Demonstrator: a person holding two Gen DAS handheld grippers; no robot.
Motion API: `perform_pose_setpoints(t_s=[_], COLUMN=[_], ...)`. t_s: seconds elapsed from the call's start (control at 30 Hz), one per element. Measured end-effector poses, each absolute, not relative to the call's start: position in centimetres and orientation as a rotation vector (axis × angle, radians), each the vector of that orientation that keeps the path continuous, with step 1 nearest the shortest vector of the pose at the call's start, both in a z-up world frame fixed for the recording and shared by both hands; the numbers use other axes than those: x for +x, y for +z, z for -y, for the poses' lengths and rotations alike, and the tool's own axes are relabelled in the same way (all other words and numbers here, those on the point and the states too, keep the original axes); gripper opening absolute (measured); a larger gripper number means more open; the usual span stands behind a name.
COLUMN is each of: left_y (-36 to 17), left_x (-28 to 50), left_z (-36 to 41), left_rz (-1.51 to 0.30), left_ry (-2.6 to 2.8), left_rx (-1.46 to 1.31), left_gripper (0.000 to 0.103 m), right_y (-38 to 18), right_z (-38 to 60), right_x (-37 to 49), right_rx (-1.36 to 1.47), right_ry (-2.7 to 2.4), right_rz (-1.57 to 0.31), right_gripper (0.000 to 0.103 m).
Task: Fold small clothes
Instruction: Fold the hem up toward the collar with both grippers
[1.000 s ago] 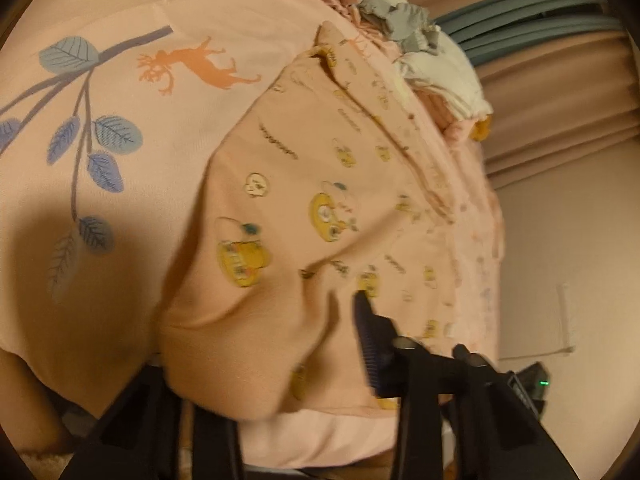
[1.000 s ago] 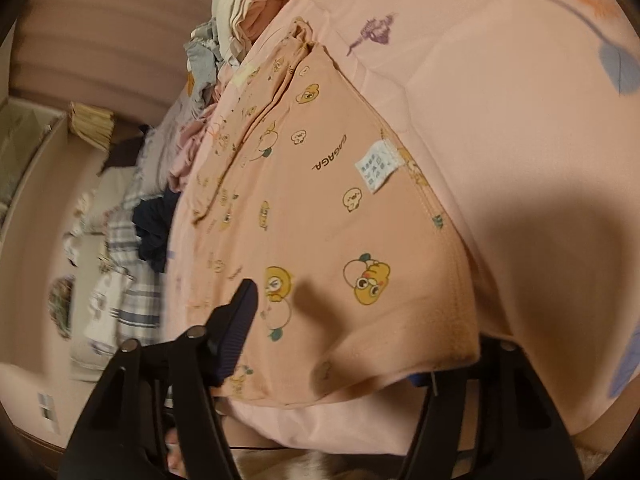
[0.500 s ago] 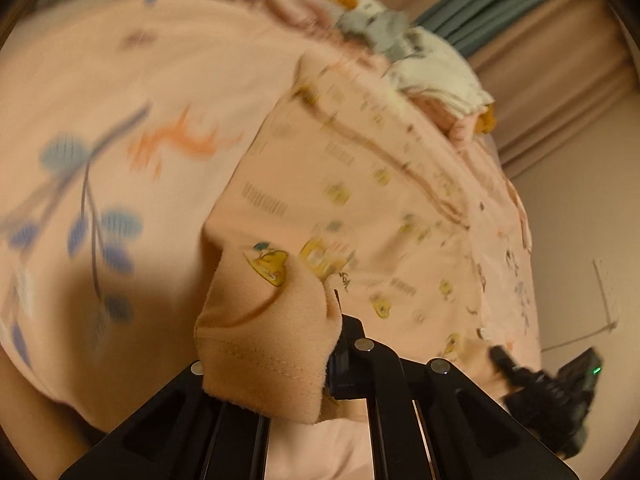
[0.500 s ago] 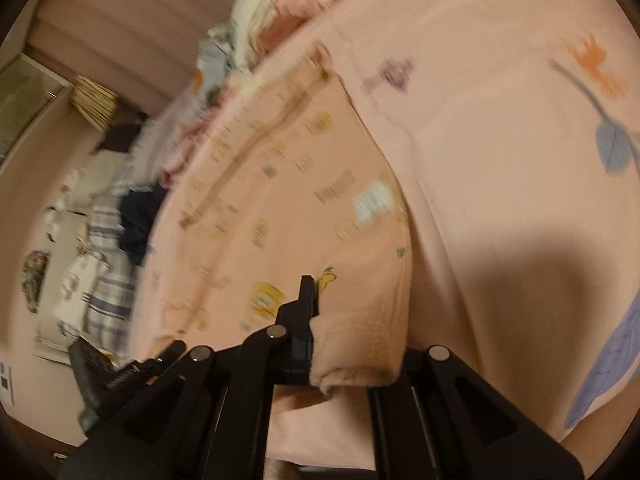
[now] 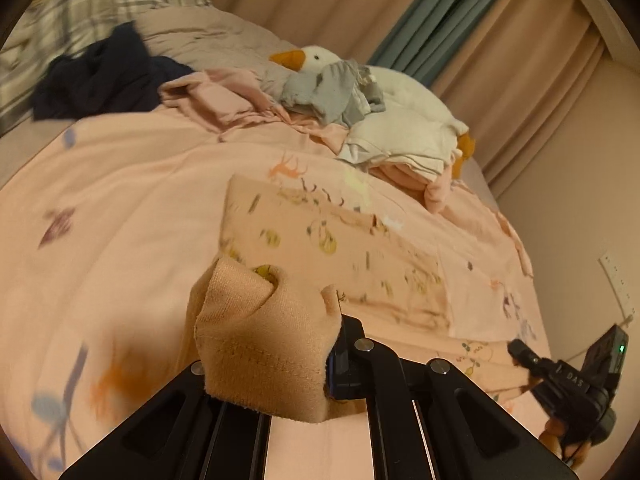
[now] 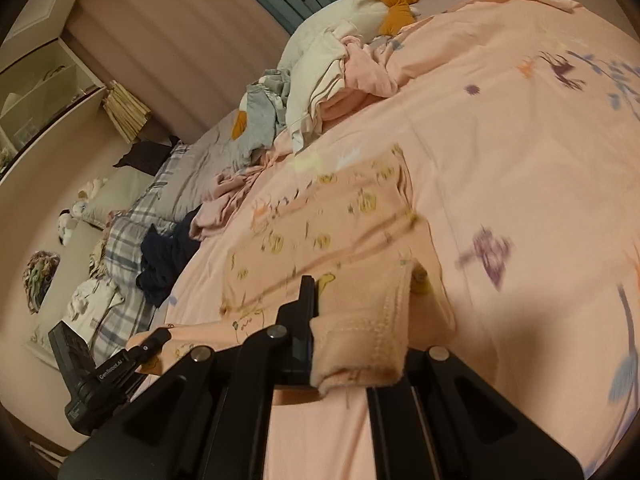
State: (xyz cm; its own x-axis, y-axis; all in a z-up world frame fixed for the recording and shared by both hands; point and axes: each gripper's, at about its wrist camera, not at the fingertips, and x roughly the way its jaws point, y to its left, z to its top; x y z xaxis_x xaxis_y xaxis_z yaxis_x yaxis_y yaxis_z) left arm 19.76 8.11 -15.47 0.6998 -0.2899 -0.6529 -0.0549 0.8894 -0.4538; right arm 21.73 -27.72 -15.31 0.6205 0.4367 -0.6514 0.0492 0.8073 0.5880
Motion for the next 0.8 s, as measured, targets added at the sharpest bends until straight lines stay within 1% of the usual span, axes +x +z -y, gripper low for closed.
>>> perform_pose_setpoints(t_s=[0.13, 0.23, 0.4, 0.53, 0.57, 0.6, 0.63, 0.67, 0.7, 0.8], left_y=[-16.5, -18.4, -20.3, -24.2, -25.6, -26.0, -26.1, -26.1, -26.0, -25.1], left_x=[24.9, 29.0, 34.3, 37.8, 38.4, 38.3, 38.1, 37.8, 37.6, 37.2], left_z=[-7.7, -7.9, -7.7, -8.6, -9.1, -9.4, -9.7, -9.7, -9.6, -9.7], left_rz=[-0.829, -0.899, -0.932, -1.044, -1.073, -1.056, -1.027, -1.022, -1.018, -1.048], left_ry=[-0.082, -0.056, -0.044, -0.002, -0.006, -0.009, -0.019, -0.023, -0.033, -0.073], left_rx=[-0.373, -0.395, -0.317, -0.342, -0.378, -0.406, -0.428, -0.428, -0.411, -0.360], left_gripper=[0.005, 0.005, 0.005, 0.005, 0.006, 0.008, 0.008, 0.008, 0.008, 0.009], right_y=[-16.0, -17.2, -19.7, -23.3, -24.1, -25.5, -26.2, -26.6, -26.6, -26.5], right_z=[26.9, 26.3, 25.0, 24.5, 24.5, 24.8, 24.9, 25.5, 25.9, 27.2], right_x=[28.3, 32.1, 38.4, 42.0, 42.4, 42.7, 42.7, 42.5, 42.2, 42.2], right_rx=[0.558, 0.518, 0.423, 0.377, 0.374, 0.374, 0.385, 0.418, 0.443, 0.521], right_ry=[0.223, 0.198, 0.175, 0.131, 0.118, 0.105, 0.107, 0.121, 0.135, 0.167], right_rz=[-0.939, -0.989, -1.066, -1.146, -1.161, -1.183, -1.189, -1.153, -1.136, -1.162], right_gripper=[0.005, 0.005, 0.005, 0.005, 0.005, 0.003, 0.001, 0.001, 0.000, 0.001])
